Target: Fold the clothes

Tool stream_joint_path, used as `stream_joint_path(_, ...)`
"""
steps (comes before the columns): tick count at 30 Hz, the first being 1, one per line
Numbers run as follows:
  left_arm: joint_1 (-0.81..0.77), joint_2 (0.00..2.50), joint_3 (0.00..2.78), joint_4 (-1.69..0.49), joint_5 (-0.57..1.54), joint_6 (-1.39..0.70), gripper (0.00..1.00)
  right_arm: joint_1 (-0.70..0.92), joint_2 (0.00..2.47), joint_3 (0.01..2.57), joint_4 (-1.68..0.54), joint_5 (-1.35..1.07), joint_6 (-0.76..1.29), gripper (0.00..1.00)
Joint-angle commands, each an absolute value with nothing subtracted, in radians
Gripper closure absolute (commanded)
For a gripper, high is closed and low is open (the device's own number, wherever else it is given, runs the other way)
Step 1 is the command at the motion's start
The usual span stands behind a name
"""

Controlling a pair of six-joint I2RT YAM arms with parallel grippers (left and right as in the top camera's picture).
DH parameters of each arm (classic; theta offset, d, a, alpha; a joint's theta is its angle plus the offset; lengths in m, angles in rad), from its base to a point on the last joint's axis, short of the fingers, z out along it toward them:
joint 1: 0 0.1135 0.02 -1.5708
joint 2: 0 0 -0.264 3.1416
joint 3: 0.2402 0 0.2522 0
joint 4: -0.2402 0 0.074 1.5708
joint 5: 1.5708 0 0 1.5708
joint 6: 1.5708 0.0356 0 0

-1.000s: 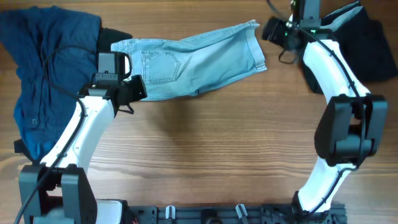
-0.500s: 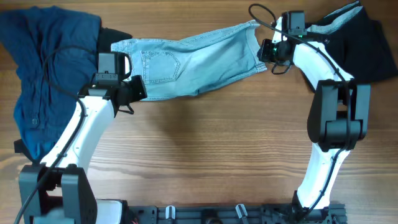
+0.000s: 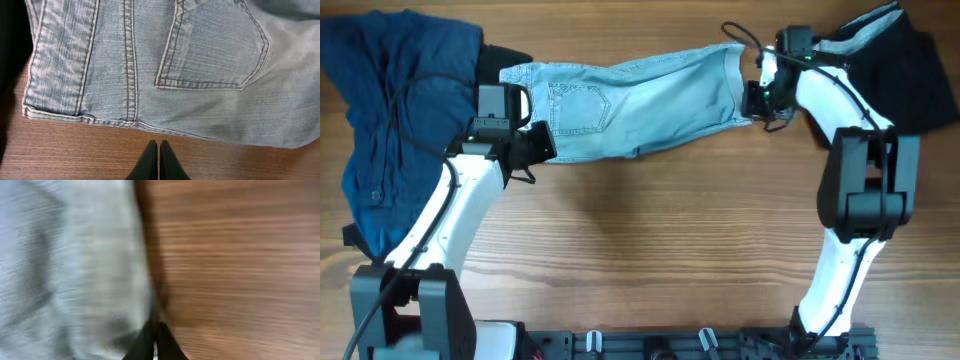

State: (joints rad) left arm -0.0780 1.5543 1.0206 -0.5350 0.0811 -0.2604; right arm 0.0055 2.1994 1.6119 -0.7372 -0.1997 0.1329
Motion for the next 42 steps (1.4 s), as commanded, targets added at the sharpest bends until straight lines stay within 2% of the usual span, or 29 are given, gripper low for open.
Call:
stream_joint_path(1, -0.081, 1.557, 1.032, -0.534, 0.097, -0.270, 0.96, -0.070, 2.189, 1.610, -0.731, -0.171, 0.130, 0.96)
stream_joint_path(5, -0.081, 1.557, 1.032, -0.534, 0.097, -0.270, 0.96, -0.130, 2.189, 1.610, -0.699, -0.189, 0.128, 0.96)
stream_joint_path(7, -0.081, 1.557, 1.032, -0.534, 0.096, -0.270, 0.96, -0.132, 2.189, 1.610, -0.695, -0.337, 0.034, 0.92)
stream_joint_path(8, -0.081, 1.557, 1.032, -0.534, 0.097, -0.270, 0.96, -0.127, 2.189, 1.610, -0.693, -0.366, 0.025, 0.79)
stream_joint_path(9, -0.081, 1.557, 1.032, -0.534, 0.097, -0.270, 0.96, -0.120, 2.189, 1.610, -0.693, -0.379, 0.025, 0.57)
stream_joint_path(10, -0.081, 1.557, 1.032, -0.534, 0.097, -0.270, 0.96, -0.114, 2.190, 1.610, -0.692, -0.394, 0.025, 0.42)
stream_joint_path(11, -0.081, 1.557, 1.032, -0.534, 0.097, -0.270, 0.96, -0.106, 2.191, 1.610, -0.692, -0.410, 0.024, 0.33)
stream_joint_path(16, -0.081, 1.557, 1.032, -0.535, 0.097, -0.270, 0.96, -0.055, 2.230, 1.610, -0.677, -0.450, 0.030, 0.28)
stream_joint_path(19, -0.081, 1.557, 1.032, -0.535, 0.097, -0.270, 0.96, -0.019, 2.267, 1.609, -0.662, -0.454, 0.043, 0.28)
stream_joint_path(20, -0.081, 1.557, 1.032, -0.535, 0.097, -0.270, 0.96, -0.003, 2.281, 1.609, -0.661, -0.454, 0.052, 0.33)
stream_joint_path(21, -0.081, 1.557, 1.032, -0.535, 0.097, -0.270, 0.96, 0.010, 2.291, 1.609, -0.663, -0.453, 0.052, 0.50)
stream_joint_path(22, -0.081, 1.557, 1.032, -0.535, 0.097, -0.270, 0.96, 0.023, 2.302, 1.608, -0.671, -0.446, 0.057, 0.73)
stream_joint_path(23, -0.081, 1.557, 1.032, -0.535, 0.097, -0.270, 0.96, 0.026, 2.308, 1.608, -0.680, -0.419, 0.090, 0.87)
stream_joint_path(24, -0.081, 1.557, 1.032, -0.535, 0.096, -0.270, 0.96, 0.025, 2.308, 1.608, -0.698, -0.371, 0.147, 0.96)
stream_joint_path(28, -0.081, 1.557, 1.032, -0.527, 0.096, -0.269, 0.96, -0.046, 2.303, 1.608, -0.763, -0.342, 0.179, 0.96)
stream_joint_path(30, -0.081, 1.558, 1.032, -0.501, 0.096, -0.269, 0.91, -0.112, 2.294, 1.608, -0.800, -0.343, 0.167, 0.96)
stream_joint_path(34, -0.081, 1.571, 1.032, -0.426, 0.096, -0.269, 0.92, -0.230, 2.260, 1.608, -0.876, -0.337, 0.104, 0.96)
stream_joint_path(38, -0.081, 1.675, 1.032, -0.336, 0.099, -0.270, 0.95, -0.237, 2.259, 1.608, -0.899, -0.336, 0.079, 0.96)
stream_joint_path(42, -0.081, 1.818, 1.032, -0.188, 0.259, -0.269, 0.96, -0.226, 2.259, 1.608, -0.899, -0.336, 0.079, 0.96)
